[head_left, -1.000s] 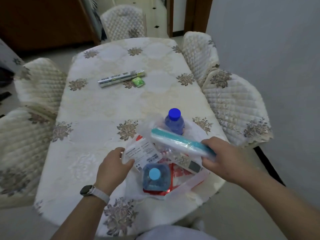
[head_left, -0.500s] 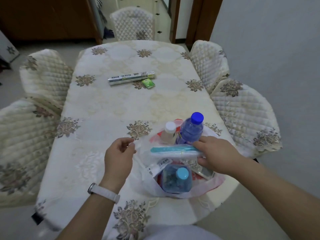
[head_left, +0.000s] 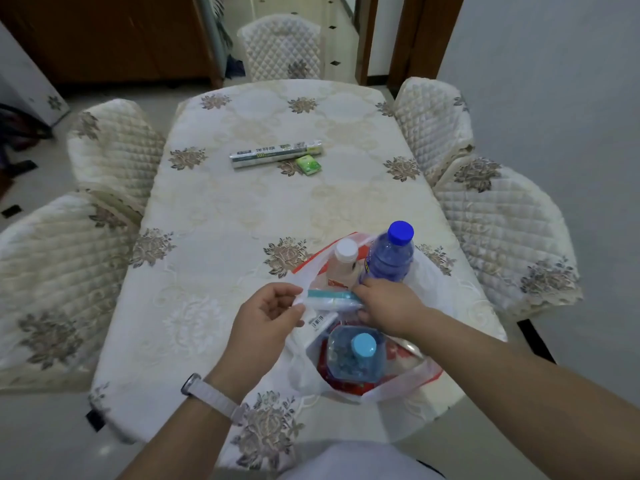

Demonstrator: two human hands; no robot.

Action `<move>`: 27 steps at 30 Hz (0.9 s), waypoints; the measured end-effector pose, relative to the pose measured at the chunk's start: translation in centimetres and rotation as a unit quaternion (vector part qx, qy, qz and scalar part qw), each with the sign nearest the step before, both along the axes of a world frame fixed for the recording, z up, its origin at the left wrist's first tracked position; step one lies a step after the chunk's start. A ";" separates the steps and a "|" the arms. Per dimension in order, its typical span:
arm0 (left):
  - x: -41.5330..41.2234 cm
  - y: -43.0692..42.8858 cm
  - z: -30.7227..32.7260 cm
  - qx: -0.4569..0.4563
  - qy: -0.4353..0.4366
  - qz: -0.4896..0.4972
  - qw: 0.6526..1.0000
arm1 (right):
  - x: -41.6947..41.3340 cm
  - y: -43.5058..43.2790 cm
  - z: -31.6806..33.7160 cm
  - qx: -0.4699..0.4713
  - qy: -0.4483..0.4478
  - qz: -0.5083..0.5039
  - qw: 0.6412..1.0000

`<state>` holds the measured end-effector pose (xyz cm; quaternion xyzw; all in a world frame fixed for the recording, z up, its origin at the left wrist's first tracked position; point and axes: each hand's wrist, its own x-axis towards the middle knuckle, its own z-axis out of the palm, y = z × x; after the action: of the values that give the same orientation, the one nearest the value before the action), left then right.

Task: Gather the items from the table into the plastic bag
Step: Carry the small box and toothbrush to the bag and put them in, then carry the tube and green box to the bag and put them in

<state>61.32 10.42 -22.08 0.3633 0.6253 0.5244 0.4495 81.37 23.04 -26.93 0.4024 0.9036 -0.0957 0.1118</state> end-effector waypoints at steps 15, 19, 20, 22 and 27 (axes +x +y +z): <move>4.5 -4.0 1.5 -0.056 0.222 0.146 0.962 | 8.3 0.0 4.2 0.004 0.184 0.071 0.980; 6.1 -5.5 2.6 -0.048 0.347 0.113 0.930 | 7.8 -0.2 6.9 -0.020 0.261 0.067 0.963; 6.3 -5.9 2.9 -0.050 0.372 0.108 0.921 | 7.4 -0.3 7.4 -0.021 0.275 0.078 0.958; 6.3 -6.7 3.5 -0.055 0.411 0.102 0.904 | 6.6 -0.7 8.4 -0.011 0.287 0.110 0.951; 5.2 -9.4 4.9 -0.071 0.494 0.076 0.863 | 3.0 -2.7 10.7 0.045 0.286 0.199 0.936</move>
<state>66.47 1.06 -17.15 0.4931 0.8266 0.2635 0.0651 84.39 20.32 -16.19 0.1742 0.9624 -0.1418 -0.1530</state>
